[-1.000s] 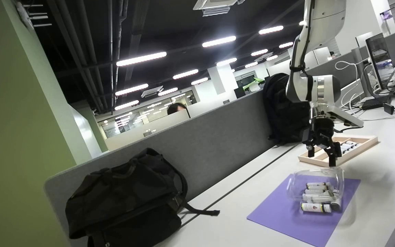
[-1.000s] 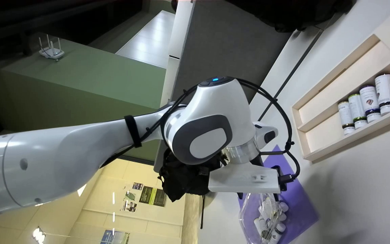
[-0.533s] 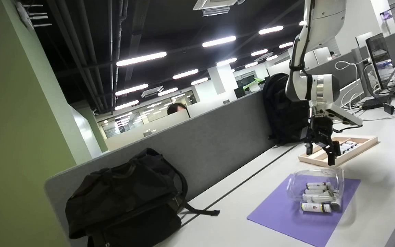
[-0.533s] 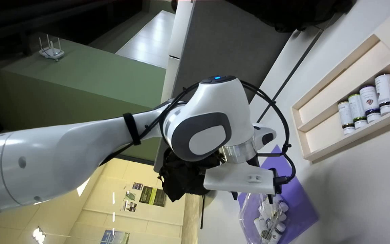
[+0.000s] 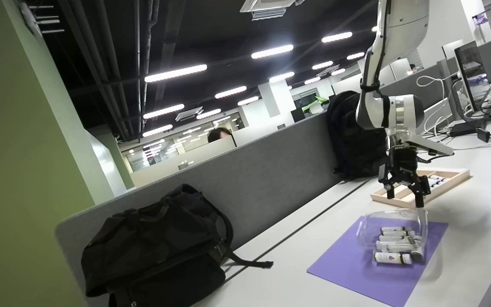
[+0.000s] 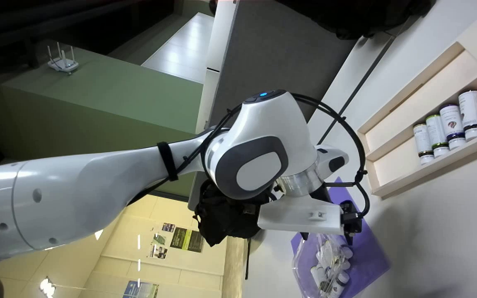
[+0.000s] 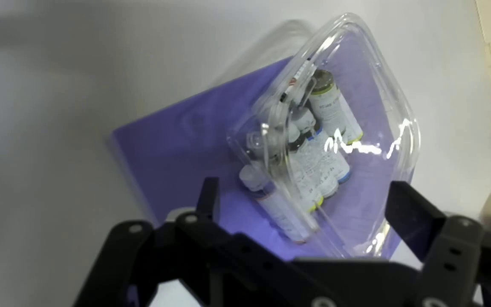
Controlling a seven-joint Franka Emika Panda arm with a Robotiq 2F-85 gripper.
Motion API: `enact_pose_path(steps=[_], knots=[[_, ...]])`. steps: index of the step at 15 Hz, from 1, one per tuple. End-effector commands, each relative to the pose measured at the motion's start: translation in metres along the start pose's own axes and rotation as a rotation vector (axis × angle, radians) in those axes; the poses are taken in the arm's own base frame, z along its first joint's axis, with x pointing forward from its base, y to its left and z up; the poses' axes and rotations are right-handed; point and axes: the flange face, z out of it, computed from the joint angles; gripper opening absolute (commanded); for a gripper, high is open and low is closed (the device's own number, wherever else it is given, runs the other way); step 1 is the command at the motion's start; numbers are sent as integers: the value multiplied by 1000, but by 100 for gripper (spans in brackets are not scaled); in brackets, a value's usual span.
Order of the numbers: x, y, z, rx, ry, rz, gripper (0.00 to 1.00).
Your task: Open the lid of the clear bowl
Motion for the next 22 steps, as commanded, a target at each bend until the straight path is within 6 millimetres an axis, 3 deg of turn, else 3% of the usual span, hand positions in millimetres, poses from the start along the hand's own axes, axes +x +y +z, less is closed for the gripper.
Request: enact_pose_path(steps=[1, 22], knots=[[5, -4, 6, -33, -25, 31, 100], [-2, -28, 12, -74, -76, 22, 100]])
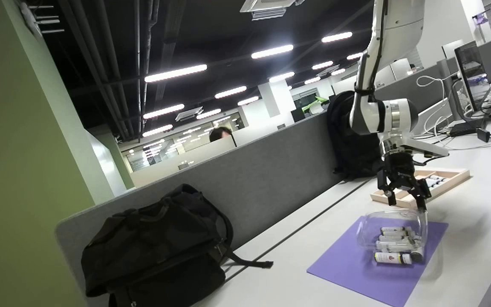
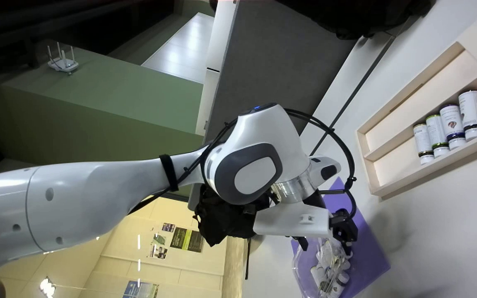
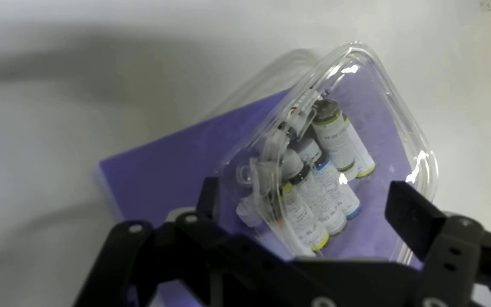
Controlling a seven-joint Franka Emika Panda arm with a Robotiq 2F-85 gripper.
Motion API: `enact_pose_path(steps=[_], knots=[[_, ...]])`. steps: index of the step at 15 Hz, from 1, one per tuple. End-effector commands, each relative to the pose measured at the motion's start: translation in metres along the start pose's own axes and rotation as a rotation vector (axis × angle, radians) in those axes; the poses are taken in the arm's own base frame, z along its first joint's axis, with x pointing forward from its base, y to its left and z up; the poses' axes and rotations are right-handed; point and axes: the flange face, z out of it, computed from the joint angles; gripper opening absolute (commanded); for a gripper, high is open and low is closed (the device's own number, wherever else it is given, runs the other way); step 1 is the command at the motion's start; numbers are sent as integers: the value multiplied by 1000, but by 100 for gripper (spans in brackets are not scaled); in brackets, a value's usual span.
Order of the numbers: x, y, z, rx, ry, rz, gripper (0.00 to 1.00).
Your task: Open the lid of the clear bowl
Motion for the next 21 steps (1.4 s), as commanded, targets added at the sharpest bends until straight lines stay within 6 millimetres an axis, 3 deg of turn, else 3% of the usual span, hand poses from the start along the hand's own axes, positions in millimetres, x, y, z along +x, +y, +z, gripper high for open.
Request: enact_pose_path(steps=[1, 11, 21], knots=[[-3, -12, -10, -2, 9, 8, 100], [-4, -20, -14, 36, 28, -58, 100], [-13, -19, -22, 251, -72, -106, 100]])
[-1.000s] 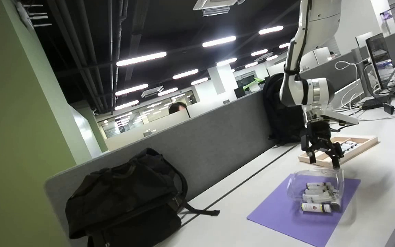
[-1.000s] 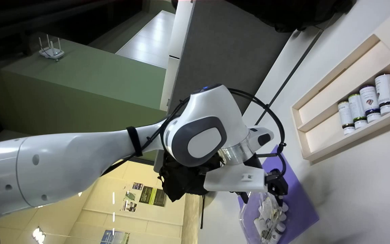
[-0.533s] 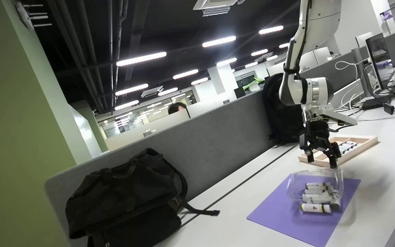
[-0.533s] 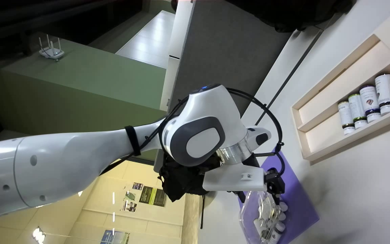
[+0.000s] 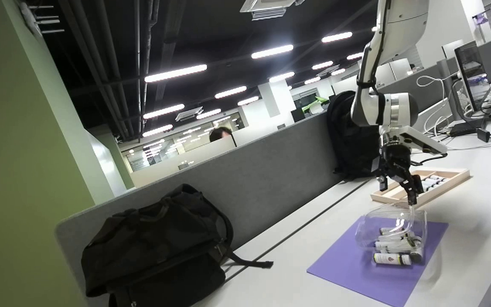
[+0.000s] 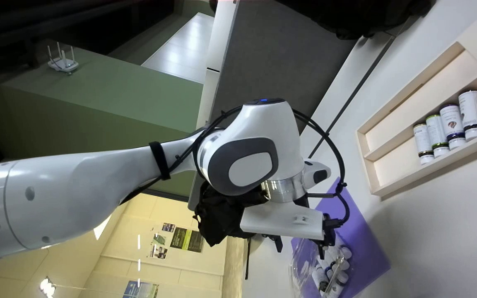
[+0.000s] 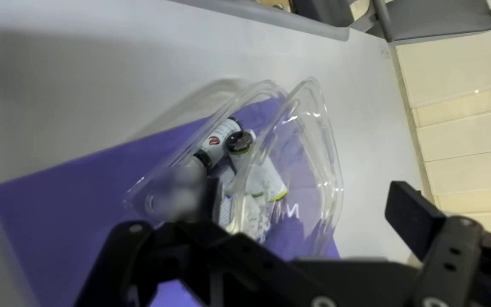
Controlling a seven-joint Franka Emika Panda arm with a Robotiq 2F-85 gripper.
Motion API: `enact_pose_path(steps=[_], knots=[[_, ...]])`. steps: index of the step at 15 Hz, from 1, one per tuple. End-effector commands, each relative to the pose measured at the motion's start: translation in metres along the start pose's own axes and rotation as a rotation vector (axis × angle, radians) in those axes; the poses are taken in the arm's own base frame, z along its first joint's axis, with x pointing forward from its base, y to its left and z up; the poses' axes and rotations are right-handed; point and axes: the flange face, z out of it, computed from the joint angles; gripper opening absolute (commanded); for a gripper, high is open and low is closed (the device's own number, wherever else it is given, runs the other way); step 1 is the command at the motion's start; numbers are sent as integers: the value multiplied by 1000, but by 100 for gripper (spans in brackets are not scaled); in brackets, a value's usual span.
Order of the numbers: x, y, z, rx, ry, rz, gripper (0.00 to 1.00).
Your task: Open the lid of the clear bowl
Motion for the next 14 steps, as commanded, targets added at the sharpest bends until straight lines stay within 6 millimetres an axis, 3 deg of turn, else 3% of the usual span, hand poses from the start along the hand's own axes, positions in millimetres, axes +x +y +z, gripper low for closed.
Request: enact_pose_path(steps=[1, 7, 14], knots=[[1, -7, -12, 64, 1, -10, 100], [9, -17, -14, 54, 101, -89, 100], [26, -50, -7, 87, 135, -153, 100]])
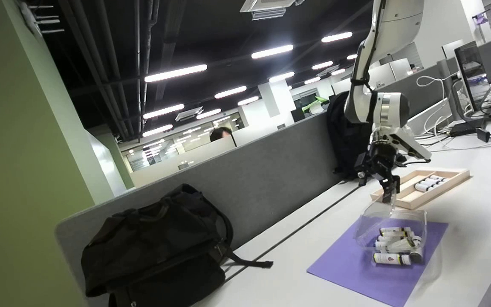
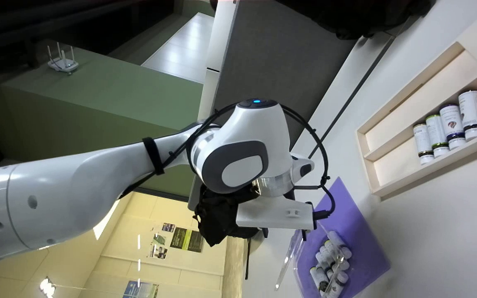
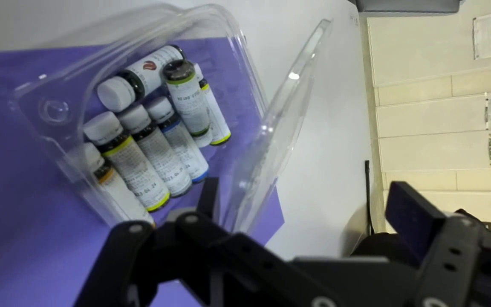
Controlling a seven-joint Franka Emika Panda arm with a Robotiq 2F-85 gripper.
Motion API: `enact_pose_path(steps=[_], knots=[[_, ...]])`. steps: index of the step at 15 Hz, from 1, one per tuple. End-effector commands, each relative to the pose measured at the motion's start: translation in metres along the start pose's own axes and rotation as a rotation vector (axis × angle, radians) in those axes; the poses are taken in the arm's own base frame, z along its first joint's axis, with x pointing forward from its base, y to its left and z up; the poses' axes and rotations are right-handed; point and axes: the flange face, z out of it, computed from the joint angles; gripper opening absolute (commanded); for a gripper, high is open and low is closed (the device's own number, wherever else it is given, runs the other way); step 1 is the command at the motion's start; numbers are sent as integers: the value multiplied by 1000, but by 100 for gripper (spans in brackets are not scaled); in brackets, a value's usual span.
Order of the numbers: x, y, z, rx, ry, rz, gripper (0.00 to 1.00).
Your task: Open the lid of the clear bowl
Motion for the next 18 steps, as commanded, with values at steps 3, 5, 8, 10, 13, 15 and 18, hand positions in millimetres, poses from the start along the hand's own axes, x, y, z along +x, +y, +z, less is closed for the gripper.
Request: enact_pose_path(steps=[3, 5, 8, 10, 13, 15, 18], knots=[[19, -32, -2, 19, 30, -43, 100], [27, -40, -2, 18, 41, -54, 100], [38, -53, -6, 8, 62, -81, 100], [45, -61, -10, 2, 73, -101, 100], [55, -72, -14, -1, 92, -127, 100], [62, -78, -15, -5, 98, -139, 100], [67, -88, -18, -44, 111, -143, 100]])
